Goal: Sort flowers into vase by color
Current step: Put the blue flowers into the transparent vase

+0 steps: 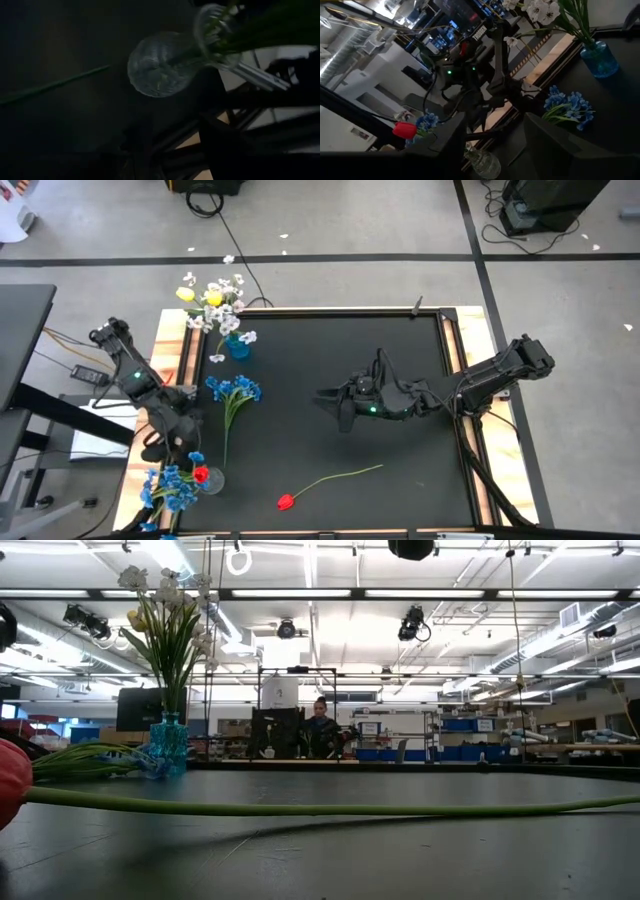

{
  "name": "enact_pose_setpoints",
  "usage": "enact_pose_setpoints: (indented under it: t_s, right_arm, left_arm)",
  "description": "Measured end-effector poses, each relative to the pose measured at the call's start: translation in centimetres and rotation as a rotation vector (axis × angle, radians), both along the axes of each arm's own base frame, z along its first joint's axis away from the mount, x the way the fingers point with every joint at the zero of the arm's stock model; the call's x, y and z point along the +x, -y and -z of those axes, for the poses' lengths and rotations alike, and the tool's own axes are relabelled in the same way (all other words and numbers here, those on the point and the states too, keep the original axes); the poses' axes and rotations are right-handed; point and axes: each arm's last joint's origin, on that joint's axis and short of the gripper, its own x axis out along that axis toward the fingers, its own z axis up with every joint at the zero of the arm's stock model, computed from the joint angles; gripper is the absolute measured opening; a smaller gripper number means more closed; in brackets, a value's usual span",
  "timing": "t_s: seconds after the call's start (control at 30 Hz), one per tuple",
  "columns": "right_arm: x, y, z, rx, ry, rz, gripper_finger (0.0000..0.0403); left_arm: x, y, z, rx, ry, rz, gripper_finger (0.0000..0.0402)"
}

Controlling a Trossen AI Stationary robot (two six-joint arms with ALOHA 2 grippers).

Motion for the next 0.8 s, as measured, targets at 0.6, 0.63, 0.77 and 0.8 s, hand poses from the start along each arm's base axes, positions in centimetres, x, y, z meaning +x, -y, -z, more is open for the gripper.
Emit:
enact_pose_setpoints:
  t_s: [0.6, 0.63, 0.77, 0.8]
  right_arm:
    - [-0.1, -0.2, 0.2, -0.031, -0.029, -0.028, 0.0206]
    - [-0.1, -0.2, 0.3, -0.032, -0.032, -0.028, 0.0206]
    - [-0.1, -0.2, 0.3, -0.036, -0.033, -0.029, 0.0206]
    - [-0.1, -0.2, 0.3, -0.037, -0.034, -0.029, 0.0206]
  left_arm:
    - [0.4, 2.2, 4.3, -0.216, -0.216, -0.151, 0.0162]
    - [0.4, 2.3, 4.5, -0.229, -0.221, -0.162, 0.0162]
    - [0.4, 2.8, 5.6, -0.247, -0.256, -0.187, 0.0162]
    - [0.4, 2.9, 5.9, -0.248, -0.269, -0.193, 0.0162]
